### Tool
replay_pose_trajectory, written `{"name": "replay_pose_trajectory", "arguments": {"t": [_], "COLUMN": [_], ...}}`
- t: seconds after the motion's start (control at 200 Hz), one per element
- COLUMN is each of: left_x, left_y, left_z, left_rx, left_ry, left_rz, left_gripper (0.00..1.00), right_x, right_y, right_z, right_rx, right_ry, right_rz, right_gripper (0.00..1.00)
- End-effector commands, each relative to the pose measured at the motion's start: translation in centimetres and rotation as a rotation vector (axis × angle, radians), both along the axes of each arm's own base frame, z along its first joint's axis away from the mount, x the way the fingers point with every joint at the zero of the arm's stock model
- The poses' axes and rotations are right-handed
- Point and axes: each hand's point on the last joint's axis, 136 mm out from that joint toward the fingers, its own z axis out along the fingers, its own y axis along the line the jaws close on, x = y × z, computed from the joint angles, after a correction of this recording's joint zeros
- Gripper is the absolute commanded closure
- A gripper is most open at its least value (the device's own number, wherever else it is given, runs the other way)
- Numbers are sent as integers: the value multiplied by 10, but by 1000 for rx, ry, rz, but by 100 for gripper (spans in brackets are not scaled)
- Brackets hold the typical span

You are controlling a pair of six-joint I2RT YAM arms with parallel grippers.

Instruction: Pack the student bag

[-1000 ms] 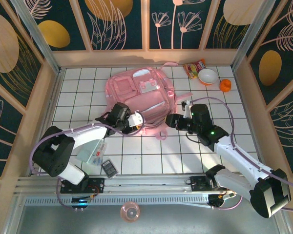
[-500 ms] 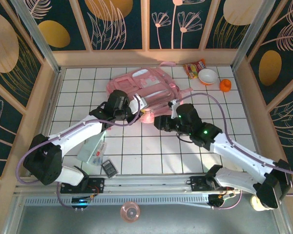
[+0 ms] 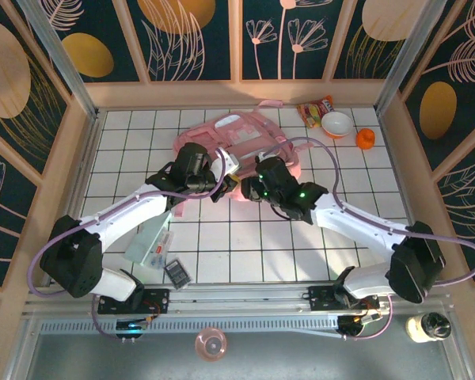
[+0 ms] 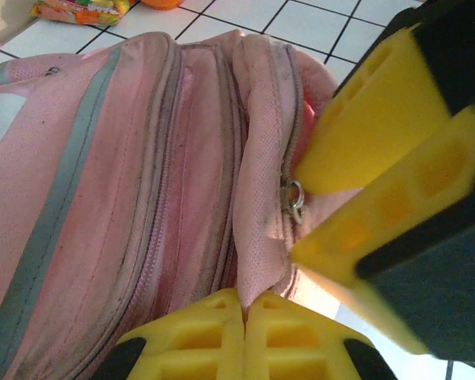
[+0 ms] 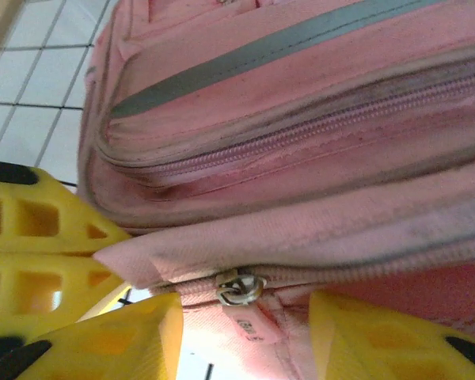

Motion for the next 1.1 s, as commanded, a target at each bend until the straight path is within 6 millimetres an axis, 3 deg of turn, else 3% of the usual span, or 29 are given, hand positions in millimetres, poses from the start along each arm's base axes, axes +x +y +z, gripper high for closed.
{"name": "replay_pose_trajectory", "arguments": {"t": [0.0,0.25,0.385,0.48,0.641,0.761,0.851,1.001,1.096], "left_x": [-2,-3,-4,-3,-2,-1,1,2,1], "left_y": [-17,-13,-13,-14,-15,-14,-9,-4,-4], "left_z": [57,51,51,54,56,57,50,30,27], "left_rx": [-158,-140,-147,-152,-158,-148,-120,-67,-70], "left_ry": [-91,-91,-90,-95,-101,-107,-107,-99,-90], "left_rz": [-70,-59,-60,-62,-65,-54,-35,-25,-27], "left_gripper": [100,100,100,100,100,100,100,100,100], "right_x": [14,23,23,22,16,19,15,-4,-9], "right_y": [-4,-38,-40,-36,-6,-8,-1,10,4], "right_z": [3,-3,-2,-4,-9,-16,-5,20,22], "right_rx": [-61,-94,-41,-41,-4,-46,20,246,276], "right_ry": [-48,-20,-10,-2,7,38,79,229,287], "right_rz": [-37,-168,-151,-124,52,49,110,238,234], "right_gripper": [60,82,84,83,73,89,99,100,100]}}
